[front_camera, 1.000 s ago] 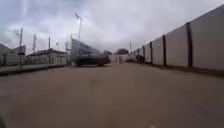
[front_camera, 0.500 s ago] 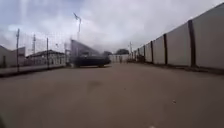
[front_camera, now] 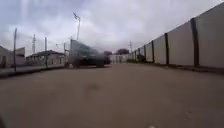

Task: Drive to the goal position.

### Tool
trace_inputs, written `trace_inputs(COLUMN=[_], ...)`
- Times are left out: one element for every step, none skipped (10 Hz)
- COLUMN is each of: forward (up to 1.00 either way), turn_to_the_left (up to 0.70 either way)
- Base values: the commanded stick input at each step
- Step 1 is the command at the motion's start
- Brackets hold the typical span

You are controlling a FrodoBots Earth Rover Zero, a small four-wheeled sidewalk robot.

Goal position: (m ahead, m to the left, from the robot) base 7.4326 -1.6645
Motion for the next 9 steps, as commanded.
trace_inputs(forward=[0.5, 0.5, 0.5, 0.5, 0.5, 0.5, 0.5, 0.5, 0.5], turn_to_the_left=[0.0, 0.0, 0.0, 0.0, 0.0, 0.0, 0.0, 0.0, 0.0])
